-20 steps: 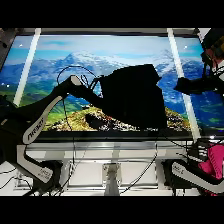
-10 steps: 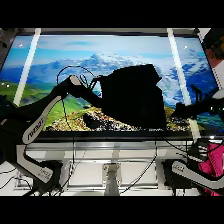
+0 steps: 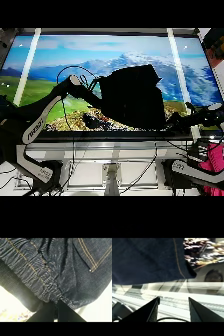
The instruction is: Fold the clothes and pants, and hang the long-sleeved shirts on hangers.
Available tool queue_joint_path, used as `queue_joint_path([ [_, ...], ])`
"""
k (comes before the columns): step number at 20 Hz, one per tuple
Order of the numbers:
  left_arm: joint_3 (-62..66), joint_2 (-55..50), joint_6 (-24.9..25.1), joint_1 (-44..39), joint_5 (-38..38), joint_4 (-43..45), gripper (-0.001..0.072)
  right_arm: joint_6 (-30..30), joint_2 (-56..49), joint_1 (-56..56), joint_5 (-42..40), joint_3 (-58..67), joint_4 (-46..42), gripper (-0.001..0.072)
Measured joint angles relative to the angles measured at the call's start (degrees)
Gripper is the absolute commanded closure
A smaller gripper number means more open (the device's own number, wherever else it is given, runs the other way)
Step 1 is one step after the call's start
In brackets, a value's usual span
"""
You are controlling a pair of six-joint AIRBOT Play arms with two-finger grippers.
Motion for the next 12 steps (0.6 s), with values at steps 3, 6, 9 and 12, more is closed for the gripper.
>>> queue_joint_path([
  [3, 0.0, 0.0, 0.0, 0.0, -0.8, 0.0, 0.0696, 0.7, -3.0, -0.1, -1.8, -0.2, 0.9, 0.0312],
  [6, 0.0, 0.0, 0.0, 0.0, -1.1, 0.0, 0.0696, 1.6, -5.5, -0.1, -3.2, -0.3, 1.3, 0.0313],
  [9, 0.0, 0.0, 0.0, 0.0, -1.3, 0.0, 0.0696, 2.1, -7.3, -0.2, -4.7, -0.3, 1.8, 0.0527],
  [12, 0.0, 0.0, 0.0, 0.0, -1.4, 0.0, 0.0696, 2.2, -8.1, -0.2, -7.3, -0.3, 3.4, 0.0703],
])
